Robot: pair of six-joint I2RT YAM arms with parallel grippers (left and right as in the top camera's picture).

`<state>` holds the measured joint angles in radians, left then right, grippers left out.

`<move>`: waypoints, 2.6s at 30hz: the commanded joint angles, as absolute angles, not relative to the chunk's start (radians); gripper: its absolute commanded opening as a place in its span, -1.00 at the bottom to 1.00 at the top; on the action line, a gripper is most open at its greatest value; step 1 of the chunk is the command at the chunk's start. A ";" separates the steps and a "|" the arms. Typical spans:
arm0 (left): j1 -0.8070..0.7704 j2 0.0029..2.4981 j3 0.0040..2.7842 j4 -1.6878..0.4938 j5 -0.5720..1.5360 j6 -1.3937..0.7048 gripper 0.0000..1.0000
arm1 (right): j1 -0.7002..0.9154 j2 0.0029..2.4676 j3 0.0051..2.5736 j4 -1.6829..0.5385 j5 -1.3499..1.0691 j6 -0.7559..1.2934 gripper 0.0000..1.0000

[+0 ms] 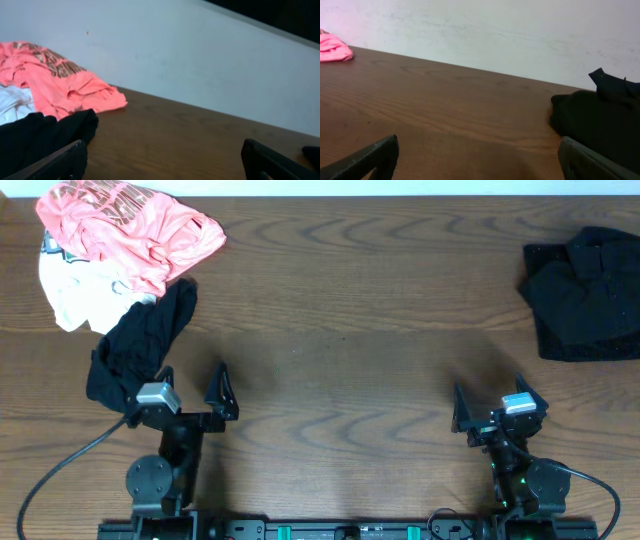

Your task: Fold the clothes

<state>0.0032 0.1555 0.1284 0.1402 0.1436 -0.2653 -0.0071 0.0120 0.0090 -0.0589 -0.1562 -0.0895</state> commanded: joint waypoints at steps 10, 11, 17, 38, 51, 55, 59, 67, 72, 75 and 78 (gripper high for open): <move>-0.001 0.010 0.004 0.151 0.141 -0.261 0.96 | -0.013 0.009 0.006 -0.062 -0.146 -0.102 0.98; -0.002 0.006 0.004 0.145 0.141 -0.253 0.96 | -0.013 0.009 0.006 -0.062 -0.146 -0.102 0.98; -0.002 0.001 0.004 0.019 0.141 -0.221 0.96 | -0.013 0.009 0.006 -0.062 -0.146 -0.102 0.98; -0.001 0.004 0.004 -0.060 0.134 -0.210 0.96 | -0.013 0.009 0.006 -0.062 -0.146 -0.102 0.99; -0.001 0.004 0.004 -0.060 0.134 -0.210 0.96 | -0.013 0.009 0.006 -0.062 -0.146 -0.102 0.99; -0.001 0.004 0.004 -0.060 0.134 -0.210 0.96 | -0.013 0.009 0.006 -0.062 -0.146 -0.102 0.98; -0.001 0.004 0.004 -0.060 0.134 -0.211 0.96 | -0.013 0.010 0.006 -0.062 -0.146 -0.102 0.98; -0.001 0.004 0.004 -0.060 0.134 -0.210 0.96 | -0.013 0.009 0.006 -0.062 -0.146 -0.102 0.98; -0.001 0.004 0.004 -0.060 0.134 -0.210 0.96 | -0.013 0.010 0.006 -0.062 -0.146 -0.102 0.99; -0.001 0.004 0.004 -0.060 0.134 -0.210 0.96 | -0.013 0.010 0.006 -0.062 -0.146 -0.102 0.99; -0.001 0.004 0.004 -0.060 0.134 -0.210 0.96 | -0.013 0.010 0.006 -0.062 -0.146 -0.102 0.98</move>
<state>0.0032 0.0105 0.0185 -0.0208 0.1238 -0.2306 -0.0071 0.0128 0.0086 -0.0586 -0.1558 -0.0895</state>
